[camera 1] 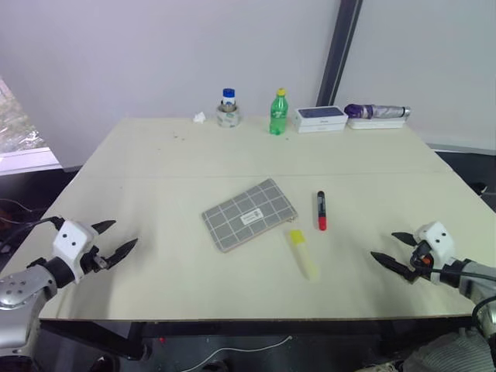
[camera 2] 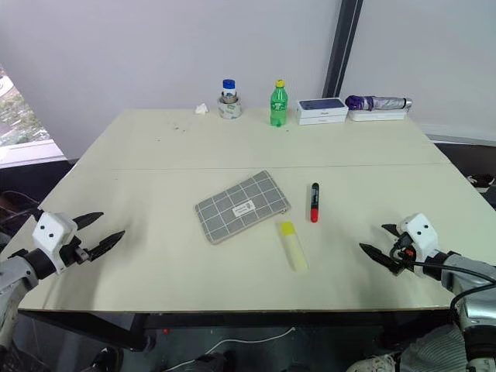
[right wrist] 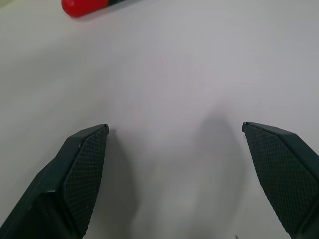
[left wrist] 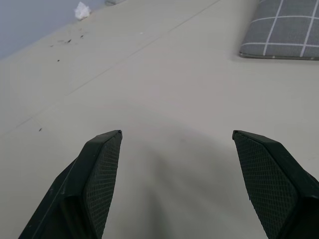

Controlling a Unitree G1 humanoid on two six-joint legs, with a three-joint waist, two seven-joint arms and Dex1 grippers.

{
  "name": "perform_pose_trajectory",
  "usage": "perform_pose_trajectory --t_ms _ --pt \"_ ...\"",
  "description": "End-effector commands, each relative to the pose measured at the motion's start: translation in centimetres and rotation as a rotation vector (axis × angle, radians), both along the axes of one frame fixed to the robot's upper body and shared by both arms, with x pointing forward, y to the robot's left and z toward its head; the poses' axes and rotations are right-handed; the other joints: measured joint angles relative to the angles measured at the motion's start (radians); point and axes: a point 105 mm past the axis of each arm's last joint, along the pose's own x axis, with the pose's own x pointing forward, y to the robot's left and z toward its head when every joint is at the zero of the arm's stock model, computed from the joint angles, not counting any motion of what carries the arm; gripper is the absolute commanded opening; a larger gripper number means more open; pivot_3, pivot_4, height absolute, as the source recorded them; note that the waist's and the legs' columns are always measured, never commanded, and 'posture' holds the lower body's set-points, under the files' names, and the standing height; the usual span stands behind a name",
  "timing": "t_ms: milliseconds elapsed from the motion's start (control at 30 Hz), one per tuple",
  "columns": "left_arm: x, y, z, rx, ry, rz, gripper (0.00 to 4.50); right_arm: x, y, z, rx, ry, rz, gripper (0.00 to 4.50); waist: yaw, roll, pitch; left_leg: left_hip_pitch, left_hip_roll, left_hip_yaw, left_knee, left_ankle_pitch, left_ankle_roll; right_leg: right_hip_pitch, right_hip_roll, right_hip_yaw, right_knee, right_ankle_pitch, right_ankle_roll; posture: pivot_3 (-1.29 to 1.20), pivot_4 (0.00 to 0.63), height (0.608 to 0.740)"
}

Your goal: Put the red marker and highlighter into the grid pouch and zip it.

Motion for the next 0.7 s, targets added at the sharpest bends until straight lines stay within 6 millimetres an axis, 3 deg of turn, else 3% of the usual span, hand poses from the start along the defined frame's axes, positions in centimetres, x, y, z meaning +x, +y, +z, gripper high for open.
perform_pose_trajectory --t_ms 33,167,467,567,700 --pt "-0.1 0.1 0.6 0.028 -0.055 0.014 3.74 0.1 -0.2 0.7 -0.029 -0.033 0.02 4.46 0.0 0.0 0.0 0.0 0.0 0.0 0.0 0.0 0.0 0.0 0.0 0.0 0.0 0.0 0.0 0.0 0.15 0.74" --pt "0.1 -0.4 1.7 0.043 -0.107 -0.019 3.74 0.0 -0.2 0.6 -0.046 -0.023 0.027 4.46 0.001 0.0 0.0 0.0 0.0 0.0 0.0 0.0 0.0 0.0 0.0 0.0 0.0 0.0 0.0 0.0 0.15 0.74" --pt "0.4 -2.5 1.1 0.091 -0.11 -0.114 3.74 1.2 1.1 2.3 -0.045 -0.072 0.032 4.46 0.002 0.0 0.0 0.0 0.0 0.0 0.0 0.0 0.0 0.0 0.0 0.0 0.0 0.0 0.0 0.0 0.15 0.74" --pt "0.7 -4.2 0.9 0.148 -0.126 -0.176 3.74 2.9 3.5 3.5 -0.035 -0.1 0.057 3.56 -0.002 0.001 0.0 0.0 0.0 0.0 0.0 0.0 0.0 0.0 0.0 0.001 0.0 0.0 0.0 0.0 0.15 0.74" --pt "1.7 -5.5 1.2 0.279 -0.221 -0.232 3.74 5.7 8.7 6.3 0.012 -0.228 0.101 1.42 -0.003 0.001 0.0 0.0 0.001 0.0 0.0 0.0 0.0 0.0 0.001 0.001 0.001 0.0 0.0 0.0 0.15 0.74"
